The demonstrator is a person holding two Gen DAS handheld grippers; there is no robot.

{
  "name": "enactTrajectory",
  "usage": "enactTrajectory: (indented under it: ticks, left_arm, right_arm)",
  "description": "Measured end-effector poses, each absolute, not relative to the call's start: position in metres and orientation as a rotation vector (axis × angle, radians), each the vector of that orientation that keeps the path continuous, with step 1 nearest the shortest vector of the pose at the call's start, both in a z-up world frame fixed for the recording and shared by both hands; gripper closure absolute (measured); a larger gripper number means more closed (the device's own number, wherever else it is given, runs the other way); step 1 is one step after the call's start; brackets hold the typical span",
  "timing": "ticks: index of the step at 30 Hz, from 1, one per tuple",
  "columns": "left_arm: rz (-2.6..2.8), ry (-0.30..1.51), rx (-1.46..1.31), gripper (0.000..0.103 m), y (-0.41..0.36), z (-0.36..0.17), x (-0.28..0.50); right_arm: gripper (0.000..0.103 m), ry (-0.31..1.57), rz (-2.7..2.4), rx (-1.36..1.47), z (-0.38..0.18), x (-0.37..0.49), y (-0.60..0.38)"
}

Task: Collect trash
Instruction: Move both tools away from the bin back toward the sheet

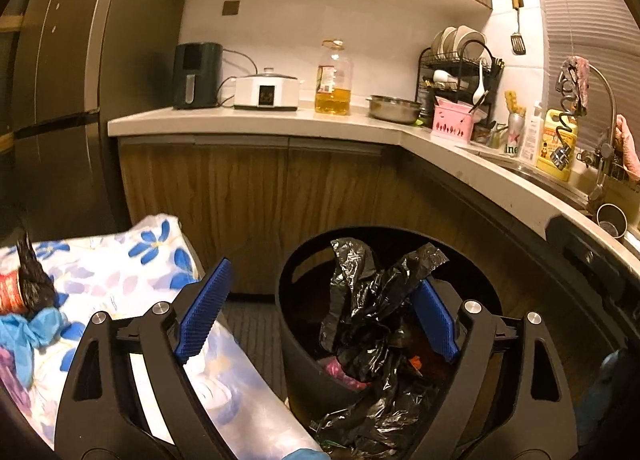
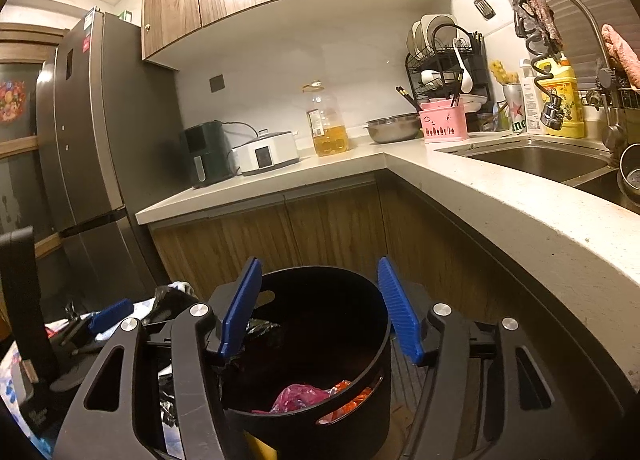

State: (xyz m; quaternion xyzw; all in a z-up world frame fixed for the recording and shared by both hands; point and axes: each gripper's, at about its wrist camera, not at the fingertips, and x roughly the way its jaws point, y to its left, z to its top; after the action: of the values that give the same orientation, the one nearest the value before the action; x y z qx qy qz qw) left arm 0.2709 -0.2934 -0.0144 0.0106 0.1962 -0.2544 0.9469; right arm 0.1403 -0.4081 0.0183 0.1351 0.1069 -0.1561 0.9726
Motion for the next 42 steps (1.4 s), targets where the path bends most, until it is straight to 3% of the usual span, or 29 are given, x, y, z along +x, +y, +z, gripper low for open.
enactTrajectory:
  ticks: [9,15,21,42]
  left_arm:
    - [-0.507,0.316,0.033,0.014,-0.312,-0.005,0.279]
    - [-0.483,0.448,0.064,0.014,-0.309,-0.043,0.289]
    - [-0.474,0.48,0.021,0.014,-0.283,-0.046,0.274]
    - [-0.021,0.344,0.021,0.014,-0.102,-0.044,0.181]
  right_arm:
    - [0.042,0.205,-0.333,0.263,0.019,0.135,-0.411]
    - [0.042,0.219,-0.334,0.279,0.013,0.134,-0.414]
    - [0.042,0.21,-0.332,0.275,0.014,0.132,-0.413]
    - [0.041,0.283,-0.224,0.244,0.002,0.128,-0.342]
